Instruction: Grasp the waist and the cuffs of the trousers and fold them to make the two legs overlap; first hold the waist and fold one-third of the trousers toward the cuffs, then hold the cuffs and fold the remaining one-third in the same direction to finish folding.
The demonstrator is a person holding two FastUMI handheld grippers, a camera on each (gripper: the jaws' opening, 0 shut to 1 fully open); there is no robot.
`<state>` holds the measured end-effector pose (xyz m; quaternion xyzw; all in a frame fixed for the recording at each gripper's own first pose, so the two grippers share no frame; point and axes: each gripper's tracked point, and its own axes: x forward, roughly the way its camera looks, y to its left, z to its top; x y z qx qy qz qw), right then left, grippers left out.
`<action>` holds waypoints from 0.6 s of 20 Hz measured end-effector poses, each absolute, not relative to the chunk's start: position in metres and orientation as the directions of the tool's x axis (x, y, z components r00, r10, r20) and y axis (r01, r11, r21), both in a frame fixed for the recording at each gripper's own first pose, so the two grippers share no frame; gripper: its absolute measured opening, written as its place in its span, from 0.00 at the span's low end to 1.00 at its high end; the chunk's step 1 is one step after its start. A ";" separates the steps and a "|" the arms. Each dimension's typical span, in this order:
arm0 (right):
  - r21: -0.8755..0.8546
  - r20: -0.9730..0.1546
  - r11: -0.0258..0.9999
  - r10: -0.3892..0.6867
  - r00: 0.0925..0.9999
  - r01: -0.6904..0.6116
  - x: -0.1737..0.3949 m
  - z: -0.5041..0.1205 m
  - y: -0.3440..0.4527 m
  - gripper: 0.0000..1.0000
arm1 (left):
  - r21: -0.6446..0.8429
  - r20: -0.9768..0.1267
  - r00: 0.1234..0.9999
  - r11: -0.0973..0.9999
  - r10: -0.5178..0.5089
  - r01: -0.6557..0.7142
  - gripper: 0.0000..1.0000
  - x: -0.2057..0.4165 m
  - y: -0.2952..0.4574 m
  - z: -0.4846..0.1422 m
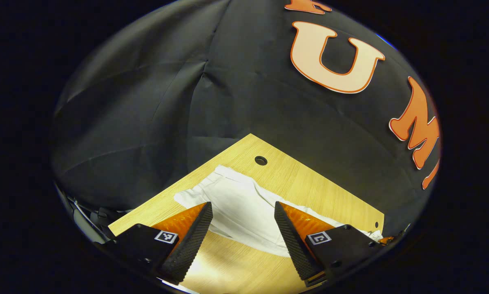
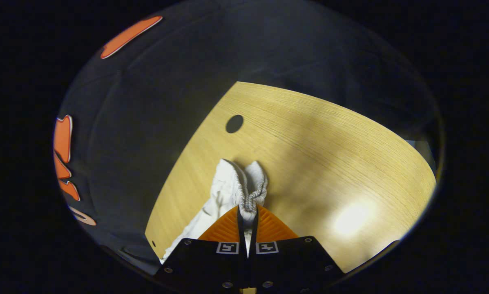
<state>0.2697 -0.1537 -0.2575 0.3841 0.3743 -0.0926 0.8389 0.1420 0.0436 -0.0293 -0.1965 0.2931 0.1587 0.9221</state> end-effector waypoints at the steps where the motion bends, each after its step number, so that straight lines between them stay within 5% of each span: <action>1: 0.567 -0.684 0.714 0.129 0.718 0.411 0.272 -0.245 -0.145 0.00 | -0.281 -0.599 0.784 0.874 0.163 -0.396 0.99 0.144 0.044 -0.030; 12: 0.567 -0.528 0.808 0.206 0.824 0.160 0.262 -0.110 0.016 0.00 | -0.358 -0.595 0.802 0.875 0.055 -0.326 0.99 0.168 0.117 -0.053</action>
